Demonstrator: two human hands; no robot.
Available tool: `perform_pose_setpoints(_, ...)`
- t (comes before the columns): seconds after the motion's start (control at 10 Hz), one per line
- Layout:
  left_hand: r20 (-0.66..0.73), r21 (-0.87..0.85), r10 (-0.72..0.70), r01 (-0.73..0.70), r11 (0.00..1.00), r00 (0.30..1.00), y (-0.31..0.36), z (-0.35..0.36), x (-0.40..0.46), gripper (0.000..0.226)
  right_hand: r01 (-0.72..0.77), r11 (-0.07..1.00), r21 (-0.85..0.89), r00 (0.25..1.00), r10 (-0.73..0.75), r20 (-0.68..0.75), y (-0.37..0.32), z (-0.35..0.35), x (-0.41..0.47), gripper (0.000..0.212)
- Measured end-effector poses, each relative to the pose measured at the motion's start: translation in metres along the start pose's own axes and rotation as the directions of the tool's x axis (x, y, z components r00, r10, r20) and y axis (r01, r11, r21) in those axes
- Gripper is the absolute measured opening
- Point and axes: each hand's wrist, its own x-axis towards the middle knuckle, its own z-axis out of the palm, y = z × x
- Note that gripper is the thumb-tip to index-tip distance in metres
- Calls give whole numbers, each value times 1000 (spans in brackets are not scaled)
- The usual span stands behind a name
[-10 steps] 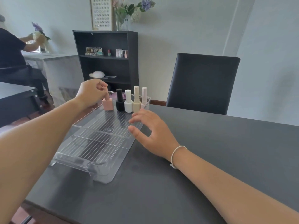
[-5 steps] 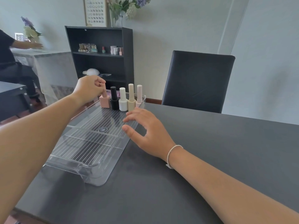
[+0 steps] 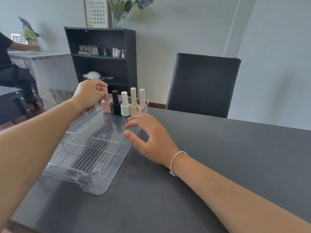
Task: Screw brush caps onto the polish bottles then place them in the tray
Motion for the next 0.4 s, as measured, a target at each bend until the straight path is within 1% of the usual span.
perform_pose_setpoints(0.2, 30, -23, -11, 12, 1000, 999, -2, -2, 1, 28, 7, 1000, -5, 1000, -7, -6, -1, 1, 1, 39)
perform_pose_setpoints(0.3, 27, 8, -5, 5, 1000, 1000, 0, -4, -1, 33, 6, 1000, 4, 1000, -6, 9, -4, -2, 0, 38)
perform_pose_setpoints(0.4, -59, 43, 44, -42, 998, 997, 6, -5, -5, 35, 0, 1000, 12, 1000, 0, 1, -4, -3, -2, 38)
